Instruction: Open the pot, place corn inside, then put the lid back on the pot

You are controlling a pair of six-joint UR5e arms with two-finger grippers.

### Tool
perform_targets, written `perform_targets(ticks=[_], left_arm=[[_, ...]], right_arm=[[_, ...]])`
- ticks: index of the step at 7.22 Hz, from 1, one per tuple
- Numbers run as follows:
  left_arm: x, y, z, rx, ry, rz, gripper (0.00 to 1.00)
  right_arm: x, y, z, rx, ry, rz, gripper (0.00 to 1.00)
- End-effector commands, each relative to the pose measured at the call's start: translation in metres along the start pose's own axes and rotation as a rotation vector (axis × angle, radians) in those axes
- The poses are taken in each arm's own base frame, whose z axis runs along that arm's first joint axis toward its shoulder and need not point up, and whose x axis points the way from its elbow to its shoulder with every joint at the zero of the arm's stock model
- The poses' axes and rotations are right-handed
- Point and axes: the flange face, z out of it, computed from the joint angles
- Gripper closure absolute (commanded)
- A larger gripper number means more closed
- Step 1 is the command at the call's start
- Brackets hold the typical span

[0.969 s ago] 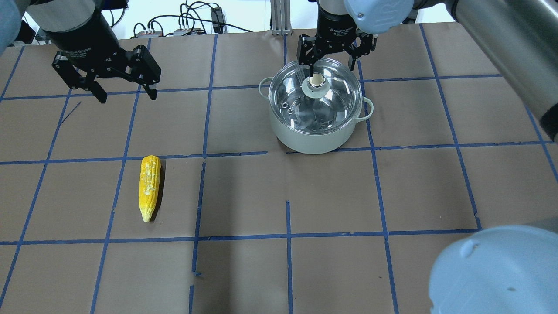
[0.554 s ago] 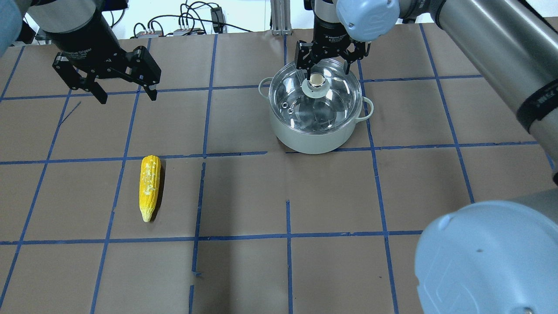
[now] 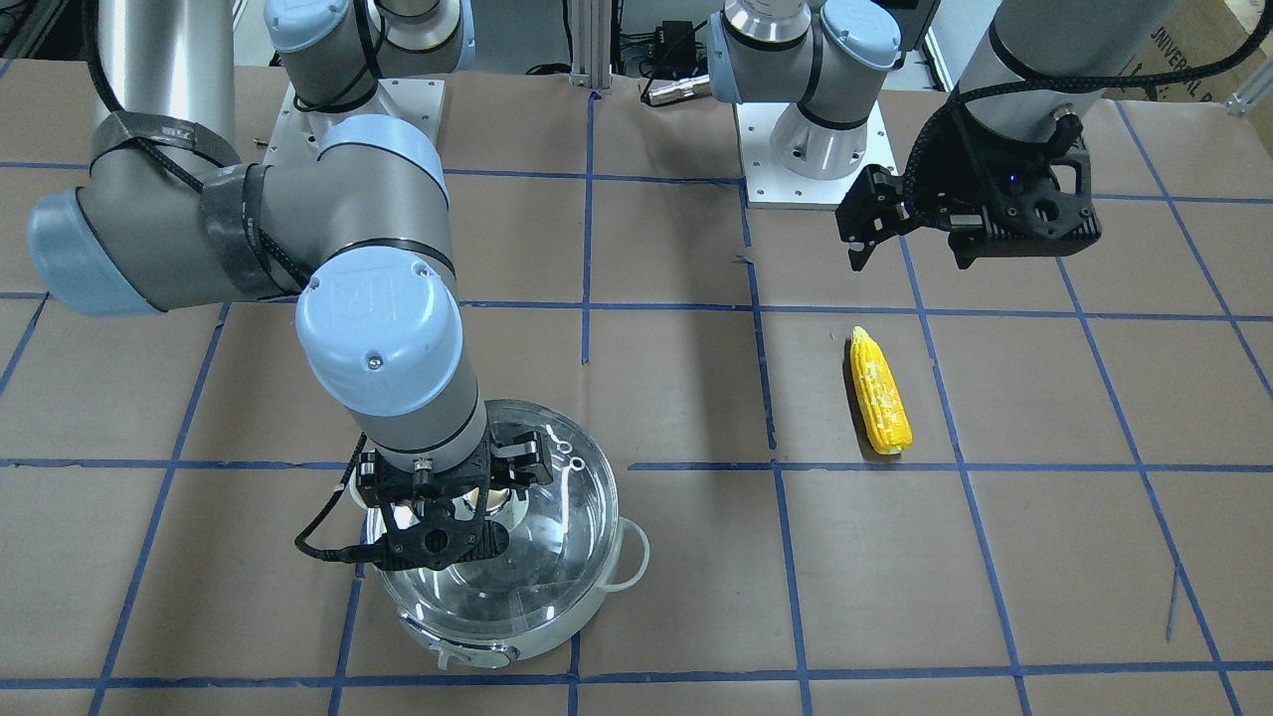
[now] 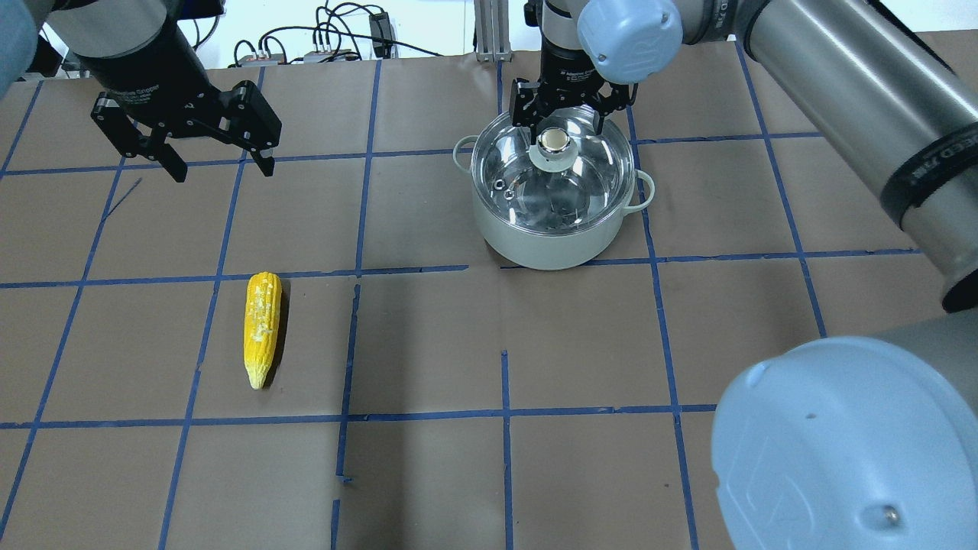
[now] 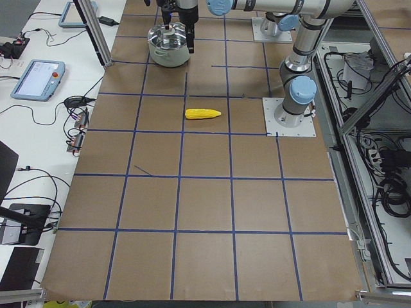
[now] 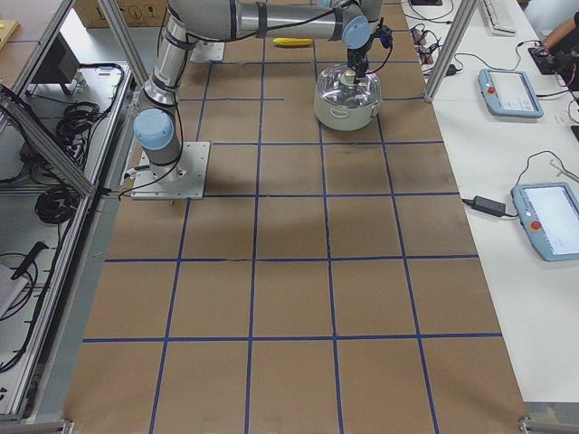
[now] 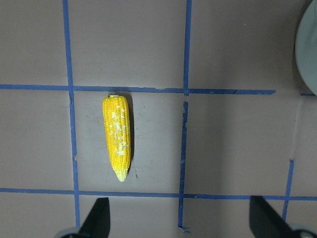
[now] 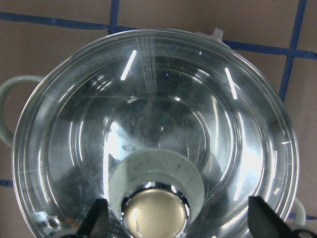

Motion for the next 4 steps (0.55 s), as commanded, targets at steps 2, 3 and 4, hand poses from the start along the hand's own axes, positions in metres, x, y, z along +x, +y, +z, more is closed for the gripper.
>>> perform_targets(ticks=[2, 3, 4], left_arm=[[-0.001, 0.000, 0.001, -0.002, 0.001, -0.001, 0.00], [-0.001, 0.000, 0.000, 0.002, 0.001, -0.001, 0.00], [-0.002, 0.000, 0.000, 0.002, 0.001, -0.001, 0.00]], right_arm=[[-0.014, 0.000, 0.011, -0.011, 0.001, -0.020, 0.00], [-0.018, 0.001, 0.011, -0.011, 0.001, -0.024, 0.01], [-0.018, 0.001, 0.011, -0.011, 0.001, -0.025, 0.07]])
